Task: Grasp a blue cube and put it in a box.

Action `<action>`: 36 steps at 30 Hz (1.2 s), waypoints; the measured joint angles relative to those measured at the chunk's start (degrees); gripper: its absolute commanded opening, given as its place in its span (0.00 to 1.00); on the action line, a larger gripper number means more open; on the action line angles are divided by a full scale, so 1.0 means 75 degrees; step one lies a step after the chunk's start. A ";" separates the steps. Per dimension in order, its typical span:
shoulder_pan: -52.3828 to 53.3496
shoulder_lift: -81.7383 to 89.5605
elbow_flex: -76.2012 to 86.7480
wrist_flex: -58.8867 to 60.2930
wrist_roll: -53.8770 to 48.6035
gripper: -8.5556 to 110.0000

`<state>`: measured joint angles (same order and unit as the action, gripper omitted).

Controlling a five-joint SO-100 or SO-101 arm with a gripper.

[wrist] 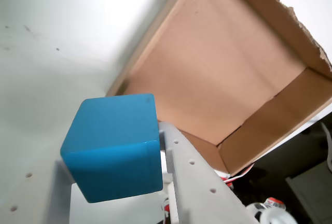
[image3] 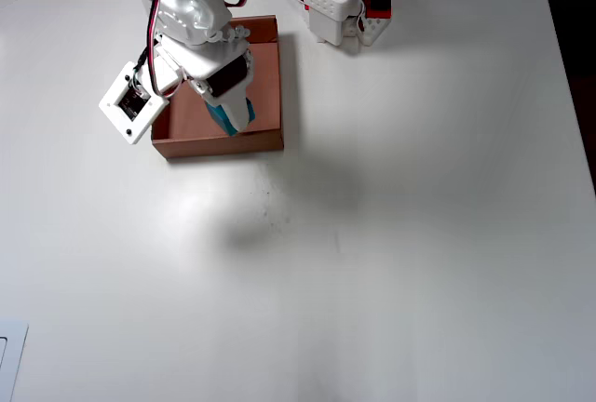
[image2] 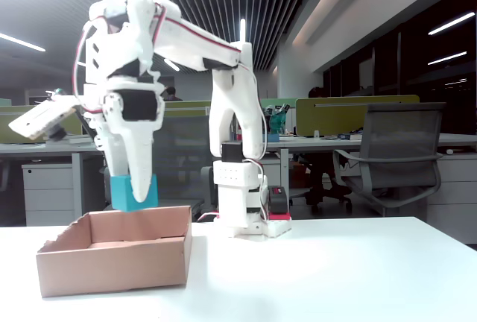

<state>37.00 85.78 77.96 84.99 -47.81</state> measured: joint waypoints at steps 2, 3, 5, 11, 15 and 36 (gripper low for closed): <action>0.0258 0.0000 0.0152 -0.0012 0.0000 0.19; 0.0375 0.0000 0.0211 0.0012 0.0000 0.19; 0.0609 0.0000 0.0375 0.0012 0.0000 0.19; 0.1383 0.0410 0.0809 0.0035 -0.0234 0.19; 0.1664 0.0422 0.1078 0.0000 -0.0410 0.19; 0.2004 0.1172 0.3902 -0.1980 -0.0621 0.19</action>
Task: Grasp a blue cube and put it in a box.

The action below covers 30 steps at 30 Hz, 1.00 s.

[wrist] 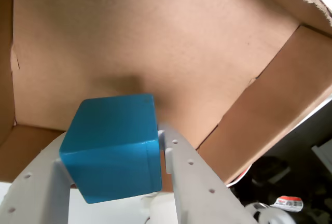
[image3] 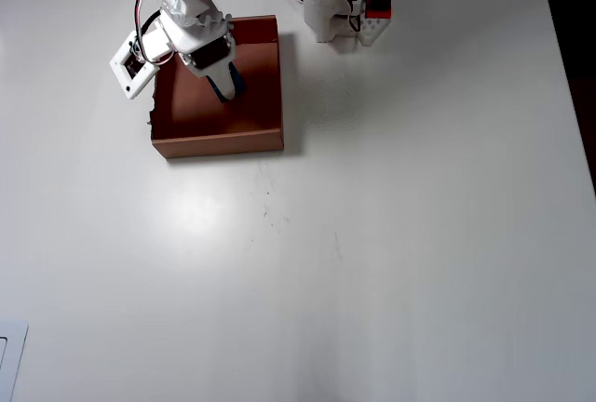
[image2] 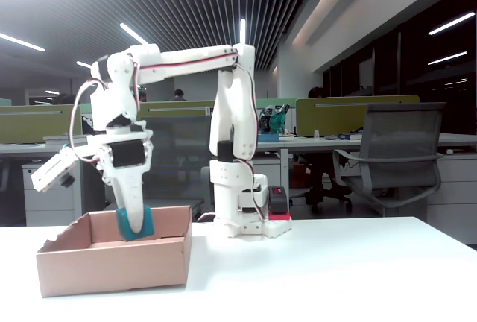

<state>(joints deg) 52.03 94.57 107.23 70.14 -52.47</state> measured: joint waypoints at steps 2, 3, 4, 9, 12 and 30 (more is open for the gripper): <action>0.0070 0.0012 0.0281 -0.0352 -0.0023 0.19; 0.0105 0.0012 0.0363 -0.0422 -0.0023 0.19; 0.0152 0.0012 0.0480 -0.0551 -0.0035 0.19; 0.0199 0.0012 0.1020 -0.1207 -0.0105 0.19; 0.0258 0.0012 0.1383 -0.1687 -0.0199 0.19; 0.0352 0.0047 0.1992 -0.2402 -0.0352 0.26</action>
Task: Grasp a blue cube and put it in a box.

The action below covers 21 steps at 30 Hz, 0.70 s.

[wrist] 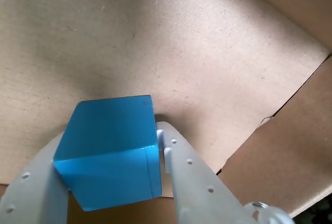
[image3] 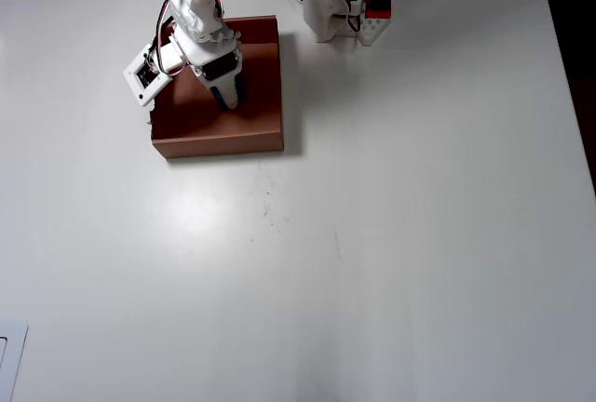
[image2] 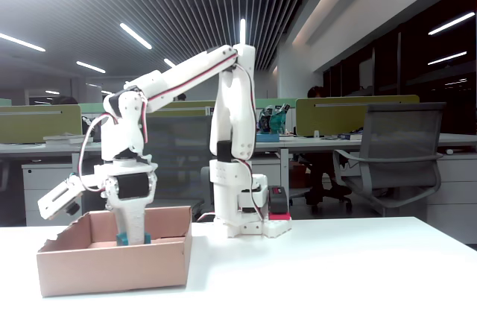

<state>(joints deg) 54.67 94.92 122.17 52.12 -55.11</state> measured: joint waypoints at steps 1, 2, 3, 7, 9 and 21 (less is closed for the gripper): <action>0.0000 0.0000 0.0000 0.0059 0.0000 0.28; 0.0000 0.0000 0.0000 0.0129 0.0000 0.29; -0.0012 0.0000 0.0000 0.0129 0.0000 0.31; -0.0012 0.0000 0.0000 0.0129 0.0000 0.32; -0.0012 0.0000 0.0000 0.0129 0.0000 0.34; -0.0012 0.0000 -0.0047 0.0234 0.0012 0.39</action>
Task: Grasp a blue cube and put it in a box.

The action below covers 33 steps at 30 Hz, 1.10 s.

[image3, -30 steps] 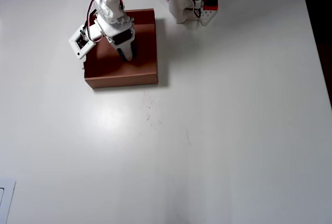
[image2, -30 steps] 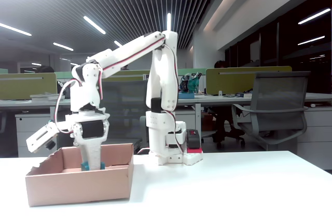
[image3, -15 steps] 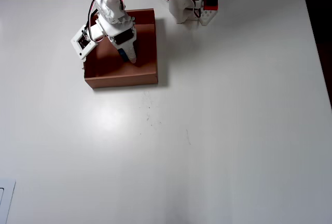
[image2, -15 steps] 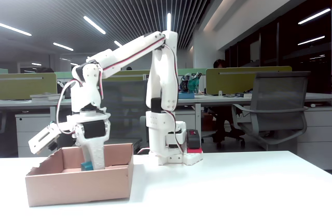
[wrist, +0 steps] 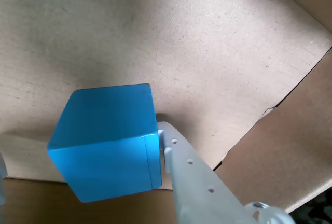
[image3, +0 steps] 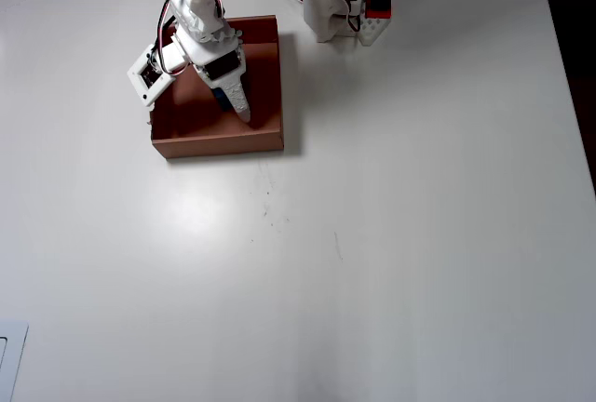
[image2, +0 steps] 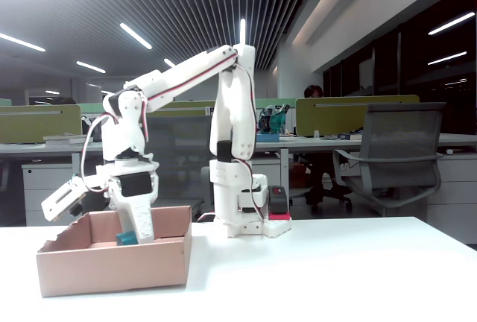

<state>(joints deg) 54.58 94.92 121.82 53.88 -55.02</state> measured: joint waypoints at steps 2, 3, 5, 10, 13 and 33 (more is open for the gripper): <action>0.0000 0.0000 0.0000 0.0000 0.0000 0.39; 0.0000 0.0000 0.0000 0.0000 0.0000 0.39; 0.0000 0.0047 0.0000 0.0035 0.0000 0.39; 0.0023 0.0340 -0.0199 0.0527 0.0000 0.39; 0.0023 0.0410 -0.0469 0.0879 0.0000 0.39; 0.0598 0.1043 -0.1957 0.2238 0.0023 0.38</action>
<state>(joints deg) 59.06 102.74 107.14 70.66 -54.84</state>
